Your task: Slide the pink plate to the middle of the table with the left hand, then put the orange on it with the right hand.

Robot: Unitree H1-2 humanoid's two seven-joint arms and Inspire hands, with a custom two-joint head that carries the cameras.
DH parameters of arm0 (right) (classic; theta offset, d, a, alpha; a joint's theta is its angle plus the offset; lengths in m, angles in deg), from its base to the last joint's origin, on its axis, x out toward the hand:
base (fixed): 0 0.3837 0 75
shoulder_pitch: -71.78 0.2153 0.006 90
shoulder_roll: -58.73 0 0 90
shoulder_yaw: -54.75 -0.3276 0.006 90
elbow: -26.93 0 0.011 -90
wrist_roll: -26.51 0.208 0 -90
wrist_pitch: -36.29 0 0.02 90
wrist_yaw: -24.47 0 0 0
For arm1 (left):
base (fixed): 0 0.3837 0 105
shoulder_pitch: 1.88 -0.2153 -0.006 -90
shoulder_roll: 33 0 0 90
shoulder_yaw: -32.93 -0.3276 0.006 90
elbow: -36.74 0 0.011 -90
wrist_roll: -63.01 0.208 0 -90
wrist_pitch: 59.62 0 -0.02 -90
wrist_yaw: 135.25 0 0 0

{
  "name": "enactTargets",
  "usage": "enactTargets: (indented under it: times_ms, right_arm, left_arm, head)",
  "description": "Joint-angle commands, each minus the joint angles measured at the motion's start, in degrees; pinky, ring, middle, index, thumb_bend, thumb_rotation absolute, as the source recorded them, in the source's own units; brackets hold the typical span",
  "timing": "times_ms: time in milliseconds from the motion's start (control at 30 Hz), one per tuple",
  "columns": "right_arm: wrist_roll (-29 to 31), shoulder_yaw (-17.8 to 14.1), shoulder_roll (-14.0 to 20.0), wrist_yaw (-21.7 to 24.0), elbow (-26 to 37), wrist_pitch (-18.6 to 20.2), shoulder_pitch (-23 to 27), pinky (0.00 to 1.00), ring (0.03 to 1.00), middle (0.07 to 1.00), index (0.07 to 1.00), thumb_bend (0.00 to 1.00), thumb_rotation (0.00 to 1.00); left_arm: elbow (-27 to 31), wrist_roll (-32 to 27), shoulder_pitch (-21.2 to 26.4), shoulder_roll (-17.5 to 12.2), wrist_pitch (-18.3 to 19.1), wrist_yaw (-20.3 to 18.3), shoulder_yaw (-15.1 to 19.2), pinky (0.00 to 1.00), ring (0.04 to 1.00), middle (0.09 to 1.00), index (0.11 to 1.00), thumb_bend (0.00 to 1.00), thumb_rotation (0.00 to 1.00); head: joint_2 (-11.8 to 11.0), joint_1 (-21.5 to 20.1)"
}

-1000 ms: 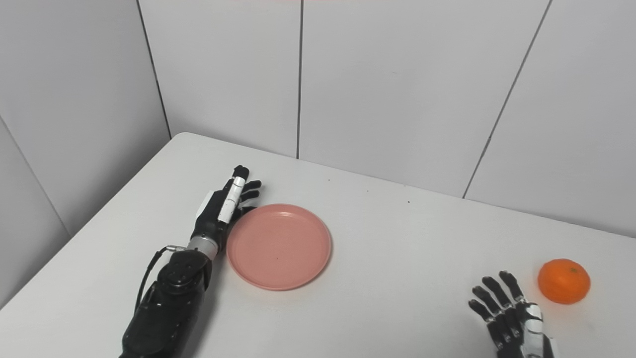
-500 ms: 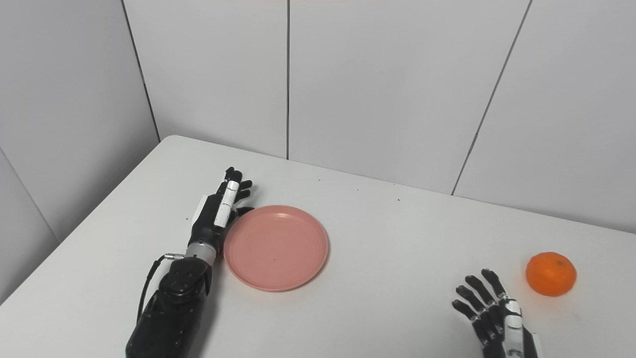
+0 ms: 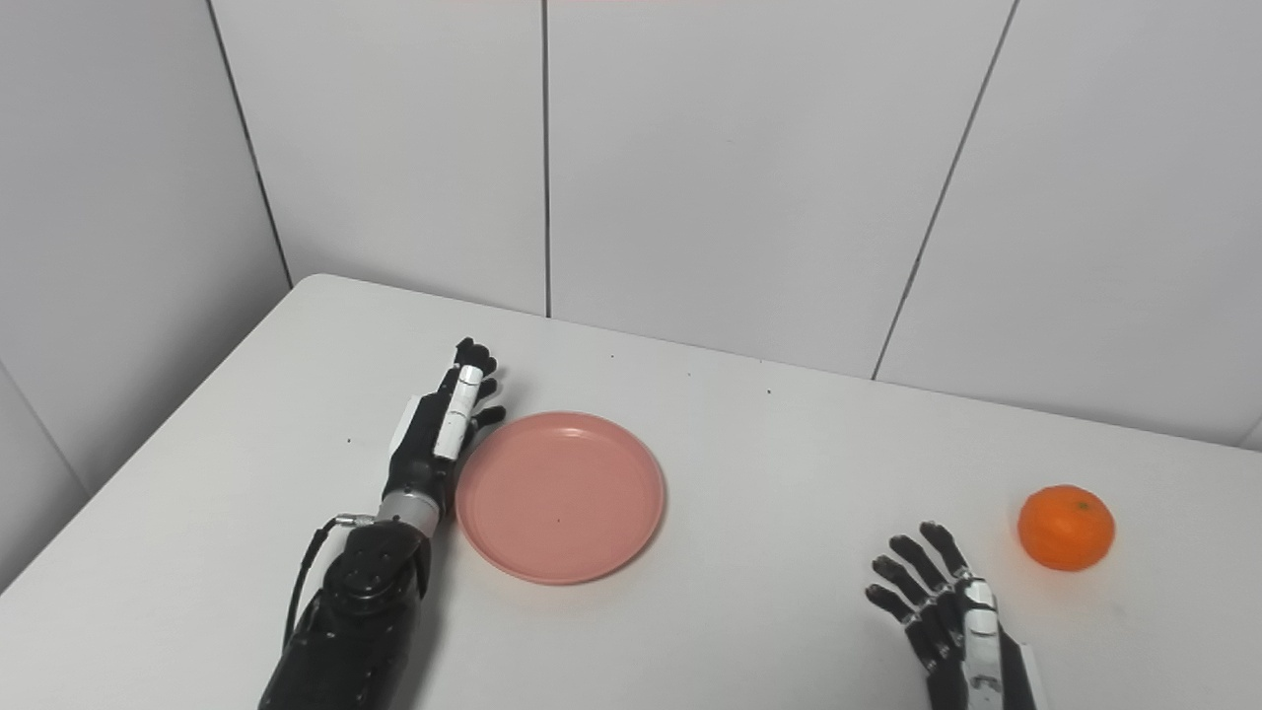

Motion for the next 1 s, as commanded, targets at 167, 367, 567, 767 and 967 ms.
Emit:
enactTargets:
  times_ms: [167,367,567,767,967]
  right_arm:
    - [-0.80,1.41,-2.36,-0.04,-2.36,0.30,-2.54,0.73,0.770,0.802,0.864,0.72,0.90]
    - [-0.97,1.38,-2.61,0.12,-2.23,0.46,-2.54,0.74,0.778,0.806,0.874,0.72,0.87]
    - [-1.73,1.46,-3.16,-0.26,-2.49,0.12,-2.30,0.73,0.771,0.798,0.859,0.75,0.82]
    - [-2.22,1.62,-3.80,-0.34,-2.67,-0.02,-2.25,0.72,0.764,0.791,0.851,0.78,0.80]
    - [-2.41,1.57,-4.48,-0.34,-3.07,-0.07,-2.12,0.71,0.752,0.777,0.838,0.81,0.77]
  left_arm:
    - [0.99,-1.03,0.81,2.58,3.03,-2.28,-2.23,0.87,0.965,0.954,1.000,0.71,1.00]
    - [0.57,-1.78,0.76,3.96,3.47,-2.82,-2.81,0.89,0.970,0.958,1.000,0.72,0.99]
    - [0.06,-2.00,0.54,4.40,3.28,-2.85,-3.12,0.87,0.963,0.951,1.000,0.71,0.99]
    - [-0.34,-3.38,0.44,4.90,2.12,-2.98,-2.87,0.88,0.975,0.953,1.000,0.71,0.99]
    - [-1.86,-2.99,0.33,5.22,0.71,-2.38,-3.63,0.87,0.974,0.949,1.000,0.70,1.00]
  head:
    - [-0.82,-1.91]
    - [-0.88,-2.24]
    - [-0.42,-4.08]
    - [-0.25,-5.69]
    - [-0.22,-6.88]
